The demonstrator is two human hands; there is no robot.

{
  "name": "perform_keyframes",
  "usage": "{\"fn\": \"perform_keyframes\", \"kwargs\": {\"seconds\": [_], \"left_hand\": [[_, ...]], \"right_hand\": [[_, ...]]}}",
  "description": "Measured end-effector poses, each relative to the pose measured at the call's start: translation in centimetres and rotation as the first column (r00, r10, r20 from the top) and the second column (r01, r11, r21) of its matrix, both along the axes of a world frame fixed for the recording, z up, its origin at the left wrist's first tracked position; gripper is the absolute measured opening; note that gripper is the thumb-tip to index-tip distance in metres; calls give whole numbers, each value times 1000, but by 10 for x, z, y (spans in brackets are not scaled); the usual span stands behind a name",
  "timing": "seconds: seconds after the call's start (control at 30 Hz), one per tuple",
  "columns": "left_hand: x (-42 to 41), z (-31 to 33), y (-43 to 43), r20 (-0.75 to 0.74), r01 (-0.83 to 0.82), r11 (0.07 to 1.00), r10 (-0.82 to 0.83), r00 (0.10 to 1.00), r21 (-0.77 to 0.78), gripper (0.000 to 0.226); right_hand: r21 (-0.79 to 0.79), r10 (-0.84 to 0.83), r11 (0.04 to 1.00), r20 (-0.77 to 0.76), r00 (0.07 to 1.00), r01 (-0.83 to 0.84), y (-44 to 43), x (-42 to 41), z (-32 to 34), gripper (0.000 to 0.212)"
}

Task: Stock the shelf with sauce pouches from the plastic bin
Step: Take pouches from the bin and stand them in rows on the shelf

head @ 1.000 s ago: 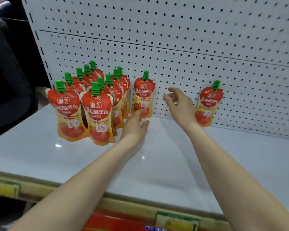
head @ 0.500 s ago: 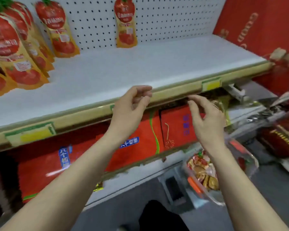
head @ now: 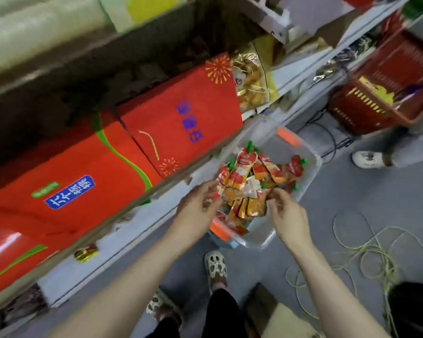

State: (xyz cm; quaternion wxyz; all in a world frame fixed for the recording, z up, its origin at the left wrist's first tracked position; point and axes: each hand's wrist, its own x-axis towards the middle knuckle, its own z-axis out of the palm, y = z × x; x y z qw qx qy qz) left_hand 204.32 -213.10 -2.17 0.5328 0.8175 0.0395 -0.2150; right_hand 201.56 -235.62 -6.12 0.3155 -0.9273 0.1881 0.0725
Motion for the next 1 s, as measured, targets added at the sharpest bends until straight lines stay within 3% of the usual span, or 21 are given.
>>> {"fn": "perform_keyframes", "kwargs": {"seconds": [0.07,0.17,0.3,0.43,0.5,0.6,0.73,0.8,0.9,1.0], "left_hand": [[17,-41,-27,-46,27,997,-23,999,77,39],[43,-97,-59,2,117,965,-121,993,236,45],[84,-157,-89,23,242,883,-273,962,401,57],[113,-212,-116,2,328,810,-377,926,486,63],[121,-233,-127,-48,349,776,-382,923,525,69],[123,-251,-141,-97,358,728,-376,922,585,78],[114,-249,-147,-34,270,737,-318,947,619,88],[110,-244,-140,-46,246,759,-275,960,603,99],[94,-232,-124,-202,325,749,-255,946,578,112],[72,-231,-116,-290,390,689,-263,920,611,119]], "right_hand": [[-30,34,999,-42,999,-35,-26,38,-35,27],[-89,92,991,-117,989,-103,-54,96,-92,33],[-181,157,958,-312,937,-221,-69,157,-156,32],[-159,93,967,-511,855,-200,-77,177,-207,69],[-160,81,971,-488,869,-180,-80,176,-215,77],[-192,95,966,-369,924,-176,-79,170,-203,69],[-183,139,961,-335,932,-209,-61,142,-181,74],[-110,118,981,-299,947,-157,-57,132,-181,61],[-11,39,999,-254,966,-43,-54,129,-187,46],[30,18,999,-244,970,-11,-50,132,-188,73]]}}
